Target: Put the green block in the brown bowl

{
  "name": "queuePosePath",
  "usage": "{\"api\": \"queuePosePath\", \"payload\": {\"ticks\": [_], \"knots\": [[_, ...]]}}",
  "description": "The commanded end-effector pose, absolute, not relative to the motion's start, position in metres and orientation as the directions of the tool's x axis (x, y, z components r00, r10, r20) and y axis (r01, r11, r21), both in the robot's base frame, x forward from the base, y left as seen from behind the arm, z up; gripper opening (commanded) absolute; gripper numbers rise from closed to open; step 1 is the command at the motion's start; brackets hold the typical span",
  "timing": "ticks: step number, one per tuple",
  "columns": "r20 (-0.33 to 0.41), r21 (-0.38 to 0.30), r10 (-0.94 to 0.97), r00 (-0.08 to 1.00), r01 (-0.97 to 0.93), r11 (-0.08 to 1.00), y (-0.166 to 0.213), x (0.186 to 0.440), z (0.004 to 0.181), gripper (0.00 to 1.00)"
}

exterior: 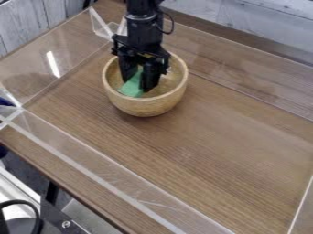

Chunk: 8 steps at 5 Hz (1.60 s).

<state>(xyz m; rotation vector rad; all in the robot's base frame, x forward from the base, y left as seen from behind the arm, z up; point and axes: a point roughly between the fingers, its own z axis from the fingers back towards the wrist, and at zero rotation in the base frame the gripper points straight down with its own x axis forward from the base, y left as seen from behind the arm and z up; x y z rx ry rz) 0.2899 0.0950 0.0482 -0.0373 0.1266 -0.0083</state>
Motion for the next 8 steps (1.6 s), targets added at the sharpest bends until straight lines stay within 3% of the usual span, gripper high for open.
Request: {"api": "queuePosePath", "payload": {"ticks": [1, 2, 3, 5, 6, 8], "knots": [[-0.074, -0.021, -0.006, 0.997, 0.005, 1.000, 0.100, 0.300, 0.062, 0.00], [-0.071, -0.026, -0.003, 0.998, 0.001, 1.000, 0.099, 0.299, 0.068, 1.00], [-0.036, -0.031, 0.000, 0.999, -0.001, 1.000, 0.097, 0.300, 0.087, 1.00], [0.080, -0.015, -0.009, 0.997, 0.010, 1.000, 0.085, 0.306, 0.151, 1.00], [0.110, -0.011, -0.017, 0.994, 0.018, 1.000, 0.081, 0.304, 0.169, 1.00], [0.075, -0.002, -0.002, 0.997, 0.002, 1.000, 0.090, 0.311, 0.151, 1.00]]}}
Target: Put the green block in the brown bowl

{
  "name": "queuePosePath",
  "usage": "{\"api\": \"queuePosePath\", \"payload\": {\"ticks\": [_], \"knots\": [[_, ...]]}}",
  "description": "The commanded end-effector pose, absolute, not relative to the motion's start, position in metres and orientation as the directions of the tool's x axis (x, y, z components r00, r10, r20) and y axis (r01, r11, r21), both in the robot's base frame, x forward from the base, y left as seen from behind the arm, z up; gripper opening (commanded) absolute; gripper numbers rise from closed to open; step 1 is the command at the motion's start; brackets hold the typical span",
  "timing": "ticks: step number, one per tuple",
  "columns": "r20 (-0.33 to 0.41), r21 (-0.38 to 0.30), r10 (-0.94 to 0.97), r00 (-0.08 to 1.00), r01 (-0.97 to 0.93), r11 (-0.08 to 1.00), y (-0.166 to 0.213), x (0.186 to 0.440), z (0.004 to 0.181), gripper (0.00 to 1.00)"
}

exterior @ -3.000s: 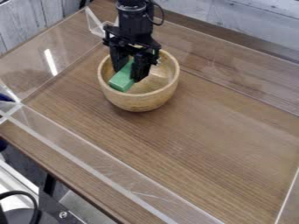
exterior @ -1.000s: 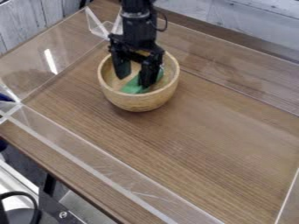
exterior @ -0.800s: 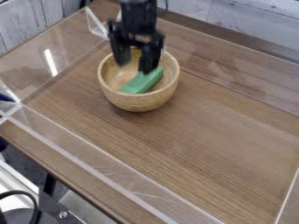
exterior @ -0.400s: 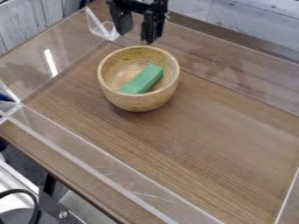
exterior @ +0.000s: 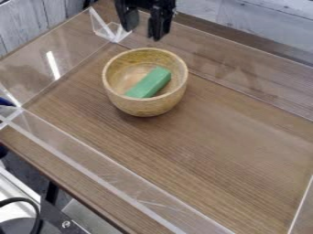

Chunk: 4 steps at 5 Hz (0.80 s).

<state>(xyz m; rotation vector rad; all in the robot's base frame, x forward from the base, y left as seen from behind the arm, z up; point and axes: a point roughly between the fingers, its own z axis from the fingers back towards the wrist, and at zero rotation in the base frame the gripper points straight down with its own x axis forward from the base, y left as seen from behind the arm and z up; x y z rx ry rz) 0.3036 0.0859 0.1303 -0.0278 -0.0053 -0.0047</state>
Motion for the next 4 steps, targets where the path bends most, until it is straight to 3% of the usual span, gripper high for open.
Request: {"api": "queuePosePath", "payload": {"ticks": [1, 4], "knots": [[0.053, 0.001, 0.005, 0.999, -0.005, 1.000, 0.095, 0.313, 0.141, 1.00], [-0.005, 0.012, 0.023, 1.000, -0.022, 1.000, 0.104, 0.317, 0.112, 1.00]]}}
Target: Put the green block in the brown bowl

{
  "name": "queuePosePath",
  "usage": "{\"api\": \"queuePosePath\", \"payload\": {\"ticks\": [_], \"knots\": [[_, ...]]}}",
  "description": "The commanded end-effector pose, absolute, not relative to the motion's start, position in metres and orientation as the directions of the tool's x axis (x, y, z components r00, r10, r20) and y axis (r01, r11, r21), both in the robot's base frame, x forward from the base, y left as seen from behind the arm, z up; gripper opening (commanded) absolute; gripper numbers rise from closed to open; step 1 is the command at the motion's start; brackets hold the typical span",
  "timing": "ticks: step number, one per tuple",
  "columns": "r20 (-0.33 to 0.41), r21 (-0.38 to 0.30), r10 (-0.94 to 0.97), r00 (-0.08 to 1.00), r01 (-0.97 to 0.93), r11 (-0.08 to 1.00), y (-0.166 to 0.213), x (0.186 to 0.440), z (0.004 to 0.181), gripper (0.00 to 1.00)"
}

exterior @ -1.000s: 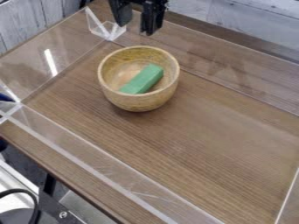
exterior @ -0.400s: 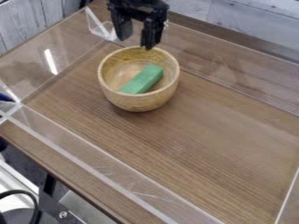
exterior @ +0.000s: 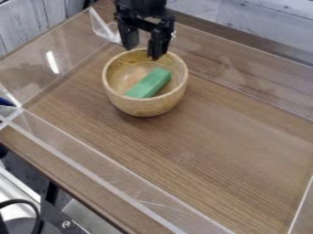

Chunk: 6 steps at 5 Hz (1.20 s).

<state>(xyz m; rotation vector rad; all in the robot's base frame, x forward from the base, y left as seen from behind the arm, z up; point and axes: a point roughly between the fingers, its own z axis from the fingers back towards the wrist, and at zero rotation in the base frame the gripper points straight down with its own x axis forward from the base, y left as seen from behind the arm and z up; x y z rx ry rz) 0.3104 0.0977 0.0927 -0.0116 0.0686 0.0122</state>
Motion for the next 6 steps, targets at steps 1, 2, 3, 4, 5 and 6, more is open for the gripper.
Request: {"api": "queuePosePath", "payload": {"ticks": [1, 2, 3, 4, 5, 6], "knots": [[-0.015, 0.013, 0.025, 1.000, -0.024, 1.000, 0.104, 0.315, 0.107, 1.00], [-0.020, 0.013, 0.026, 0.999, -0.026, 1.000, 0.103, 0.313, 0.105, 1.00], [-0.025, 0.013, 0.028, 0.999, -0.028, 1.000, 0.102, 0.312, 0.103, 1.00], [-0.026, 0.013, 0.030, 0.999, -0.029, 0.999, 0.101, 0.310, 0.103, 1.00], [-0.010, 0.012, 0.031, 0.999, -0.031, 0.999, 0.099, 0.310, 0.113, 1.00], [0.006, 0.010, 0.032, 0.999, -0.032, 0.999, 0.096, 0.310, 0.123, 1.00]]}}
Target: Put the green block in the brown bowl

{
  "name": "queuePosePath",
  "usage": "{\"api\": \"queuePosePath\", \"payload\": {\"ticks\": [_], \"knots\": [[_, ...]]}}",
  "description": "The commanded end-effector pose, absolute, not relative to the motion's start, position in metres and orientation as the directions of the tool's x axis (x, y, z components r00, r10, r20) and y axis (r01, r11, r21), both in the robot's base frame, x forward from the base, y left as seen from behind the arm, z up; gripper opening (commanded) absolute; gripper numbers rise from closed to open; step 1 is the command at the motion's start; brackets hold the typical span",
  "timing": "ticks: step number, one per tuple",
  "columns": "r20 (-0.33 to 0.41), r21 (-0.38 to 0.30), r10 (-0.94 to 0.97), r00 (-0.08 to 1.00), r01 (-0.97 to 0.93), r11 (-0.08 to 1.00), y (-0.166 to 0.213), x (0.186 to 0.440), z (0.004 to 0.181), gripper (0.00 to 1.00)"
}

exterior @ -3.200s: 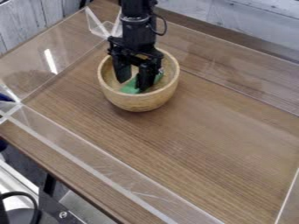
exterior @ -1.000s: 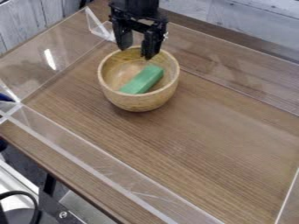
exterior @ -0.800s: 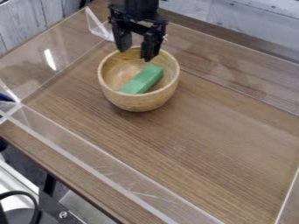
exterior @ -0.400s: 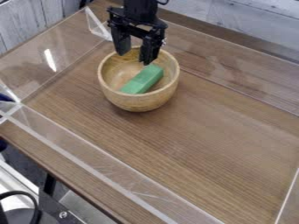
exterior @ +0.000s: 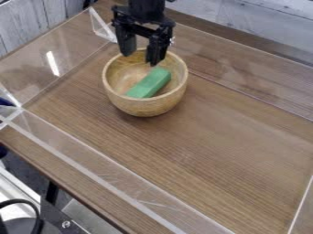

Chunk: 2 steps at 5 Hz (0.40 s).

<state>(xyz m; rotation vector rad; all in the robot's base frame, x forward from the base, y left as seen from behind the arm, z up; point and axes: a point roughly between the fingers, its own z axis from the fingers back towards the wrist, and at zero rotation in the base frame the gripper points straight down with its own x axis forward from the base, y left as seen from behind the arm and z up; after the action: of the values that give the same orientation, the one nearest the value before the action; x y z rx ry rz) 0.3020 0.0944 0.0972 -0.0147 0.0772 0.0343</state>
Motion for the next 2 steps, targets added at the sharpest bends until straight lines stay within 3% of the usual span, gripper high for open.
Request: {"api": "queuePosePath", "payload": {"ticks": [1, 2], "knots": [[0.036, 0.008, 0.029, 0.999, -0.029, 1.000, 0.092, 0.310, 0.139, 1.00], [0.066, 0.005, 0.025, 0.997, -0.025, 1.000, 0.088, 0.310, 0.156, 1.00]]}}
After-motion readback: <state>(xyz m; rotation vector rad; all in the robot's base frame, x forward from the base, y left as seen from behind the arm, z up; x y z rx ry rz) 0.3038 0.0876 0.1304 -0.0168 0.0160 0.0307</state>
